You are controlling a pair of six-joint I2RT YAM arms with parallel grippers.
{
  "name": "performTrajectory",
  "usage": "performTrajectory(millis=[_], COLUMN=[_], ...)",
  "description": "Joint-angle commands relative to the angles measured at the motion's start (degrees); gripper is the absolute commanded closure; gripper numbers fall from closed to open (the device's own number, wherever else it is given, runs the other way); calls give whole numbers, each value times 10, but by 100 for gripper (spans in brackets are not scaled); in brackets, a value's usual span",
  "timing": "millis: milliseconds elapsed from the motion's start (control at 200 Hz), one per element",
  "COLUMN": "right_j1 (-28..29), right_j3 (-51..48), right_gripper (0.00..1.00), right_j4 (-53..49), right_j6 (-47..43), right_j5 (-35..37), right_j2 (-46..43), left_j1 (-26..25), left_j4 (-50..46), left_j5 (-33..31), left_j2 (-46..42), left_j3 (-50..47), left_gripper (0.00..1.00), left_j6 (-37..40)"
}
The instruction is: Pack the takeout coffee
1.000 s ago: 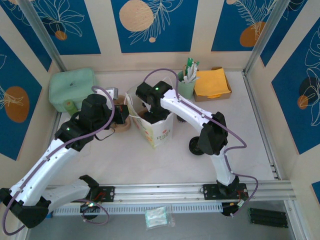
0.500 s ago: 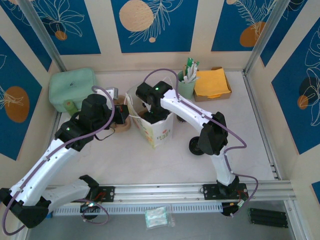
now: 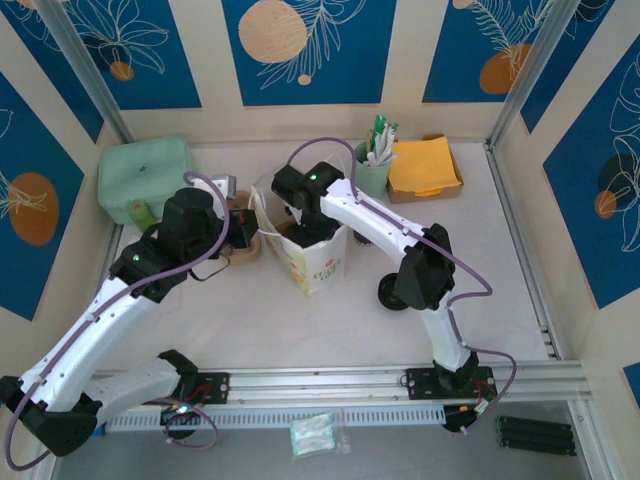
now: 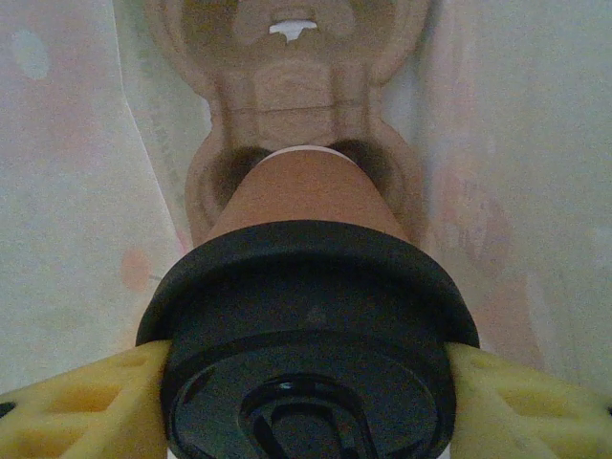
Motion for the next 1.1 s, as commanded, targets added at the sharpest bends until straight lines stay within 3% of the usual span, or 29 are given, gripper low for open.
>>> performTrajectory(millis=[0, 1095], right_j1=[-2, -2], right_j3=[8, -38], right_gripper=[38, 39], right_j4=[-31, 2], right_j6=[9, 13], right_j5=[-6, -5], right_j2=[23, 37], left_j1=[3, 3], left_j4=[-6, -3], left_j5=[-7, -6], left_j2=[-1, 0], left_j3=[6, 4], left_gripper=[100, 100], left_j6=[-9, -11])
